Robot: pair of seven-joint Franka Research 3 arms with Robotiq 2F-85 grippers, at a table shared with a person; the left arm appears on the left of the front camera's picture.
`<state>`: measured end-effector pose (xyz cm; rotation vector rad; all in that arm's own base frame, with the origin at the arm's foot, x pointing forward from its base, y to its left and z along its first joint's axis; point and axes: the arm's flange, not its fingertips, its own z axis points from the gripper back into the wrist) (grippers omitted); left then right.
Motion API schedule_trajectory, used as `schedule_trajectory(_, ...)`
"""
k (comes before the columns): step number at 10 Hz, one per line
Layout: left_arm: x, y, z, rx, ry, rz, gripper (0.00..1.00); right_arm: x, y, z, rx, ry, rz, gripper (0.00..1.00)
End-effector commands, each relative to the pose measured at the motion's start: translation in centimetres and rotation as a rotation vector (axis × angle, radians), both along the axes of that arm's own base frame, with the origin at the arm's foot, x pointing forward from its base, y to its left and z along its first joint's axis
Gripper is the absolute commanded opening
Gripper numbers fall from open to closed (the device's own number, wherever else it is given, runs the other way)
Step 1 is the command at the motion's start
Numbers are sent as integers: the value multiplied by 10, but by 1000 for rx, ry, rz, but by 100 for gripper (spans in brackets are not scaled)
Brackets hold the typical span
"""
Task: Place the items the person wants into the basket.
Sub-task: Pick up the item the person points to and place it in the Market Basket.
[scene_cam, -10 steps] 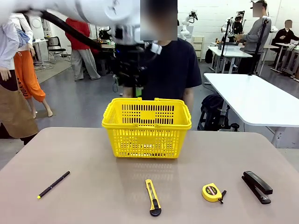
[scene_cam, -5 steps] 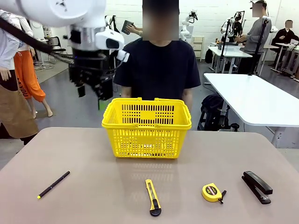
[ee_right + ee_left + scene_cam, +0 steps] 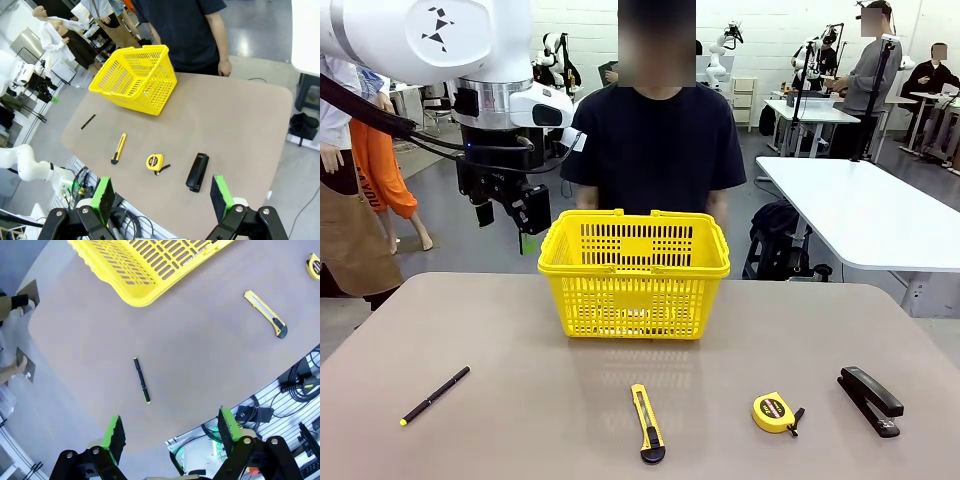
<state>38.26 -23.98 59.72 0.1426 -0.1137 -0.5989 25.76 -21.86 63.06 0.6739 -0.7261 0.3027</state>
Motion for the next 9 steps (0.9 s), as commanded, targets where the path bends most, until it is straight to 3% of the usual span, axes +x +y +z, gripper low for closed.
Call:
schedule_trajectory(1,1,0,4,5,-1,13,96,0,0,1,16,-19,13,100)
schedule_trajectory(8,0,0,1,-1,-1,0,96,0,0,1,16,-19,13,100)
schedule_trajectory(9,-10,37,6,-169,8,-93,96,0,0,1,16,-19,13,100)
